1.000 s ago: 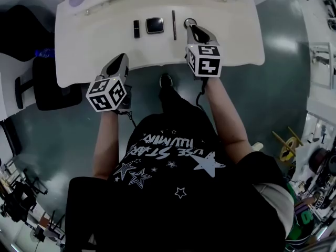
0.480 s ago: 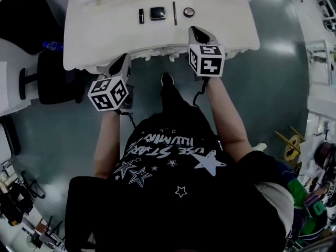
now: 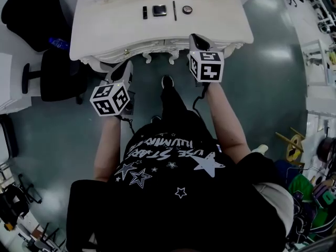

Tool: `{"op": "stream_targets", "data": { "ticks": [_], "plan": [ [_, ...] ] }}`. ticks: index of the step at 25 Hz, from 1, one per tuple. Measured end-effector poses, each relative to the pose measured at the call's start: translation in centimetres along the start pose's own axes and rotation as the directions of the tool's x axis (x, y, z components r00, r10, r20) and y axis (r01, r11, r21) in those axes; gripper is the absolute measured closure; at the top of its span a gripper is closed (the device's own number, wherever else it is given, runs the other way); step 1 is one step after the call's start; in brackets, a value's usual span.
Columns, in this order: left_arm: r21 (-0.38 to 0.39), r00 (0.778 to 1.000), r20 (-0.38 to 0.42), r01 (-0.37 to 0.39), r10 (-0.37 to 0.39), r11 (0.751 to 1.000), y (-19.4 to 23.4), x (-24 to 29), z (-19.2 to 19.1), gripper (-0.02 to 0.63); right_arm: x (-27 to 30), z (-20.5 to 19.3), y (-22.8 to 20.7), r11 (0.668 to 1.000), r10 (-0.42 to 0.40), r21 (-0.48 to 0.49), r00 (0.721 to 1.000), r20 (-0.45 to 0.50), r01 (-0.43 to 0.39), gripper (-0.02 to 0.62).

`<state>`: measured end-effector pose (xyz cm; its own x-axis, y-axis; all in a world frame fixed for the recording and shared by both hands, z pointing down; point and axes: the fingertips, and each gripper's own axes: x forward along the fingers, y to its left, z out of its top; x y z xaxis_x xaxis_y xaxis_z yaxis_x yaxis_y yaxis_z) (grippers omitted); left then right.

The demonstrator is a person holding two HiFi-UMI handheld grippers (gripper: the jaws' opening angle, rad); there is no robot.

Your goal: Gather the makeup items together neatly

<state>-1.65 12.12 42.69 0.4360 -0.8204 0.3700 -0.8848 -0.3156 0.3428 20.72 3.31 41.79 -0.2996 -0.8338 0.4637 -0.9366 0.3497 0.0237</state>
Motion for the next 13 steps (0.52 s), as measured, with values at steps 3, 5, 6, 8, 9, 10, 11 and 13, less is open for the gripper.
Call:
{"op": "stream_targets", "data": {
  "ticks": [3,5,6,8,9,10,11,13],
  "plan": [
    [0.014,1.000,0.013,0.007,-0.007,1.000,-0.5,-2.8,-0.3,0.604,-2.6,-0.9,1.8,1.000,-0.001,-0.005,1.000,0.002,0.001,0.566],
    [0.021,1.000,0.017,0.011,-0.011,1.000,-0.5,-4.8,-0.7,0.604,-4.1,-1.5,3.3,1.000,0.001,-0.008,1.000,0.001,-0.001,0.566],
    [0.021,1.000,0.016,0.012,-0.013,1.000,-0.4,-5.4,-1.0,0.604,-4.5,-1.8,3.9,1.000,0.003,-0.008,1.000,-0.002,-0.003,0.566],
    [0.017,1.000,0.008,0.012,-0.012,1.000,-0.4,-5.6,-1.8,0.604,-4.6,-2.6,4.1,1.000,0.007,-0.011,1.000,-0.008,-0.007,0.566],
    [0.014,1.000,0.004,0.012,-0.012,1.000,-0.6,-5.3,-2.3,0.604,-4.6,-2.9,3.8,1.000,0.009,-0.014,1.000,-0.010,-0.009,0.566],
    [0.012,1.000,0.000,0.011,-0.011,1.000,-0.9,-5.0,-2.7,0.604,-4.6,-3.3,3.5,1.000,0.010,-0.017,1.000,-0.013,-0.010,0.566],
    [0.009,1.000,-0.004,0.011,-0.011,1.000,-1.2,-4.7,-3.1,0.604,-4.7,-3.7,3.1,1.000,0.010,-0.019,1.000,-0.016,-0.010,0.566],
    [0.004,1.000,-0.009,0.013,-0.013,1.000,-1.8,-4.3,-3.8,0.604,-4.8,-4.5,2.3,1.000,0.009,-0.022,1.000,-0.023,-0.010,0.566]
  ]
}}
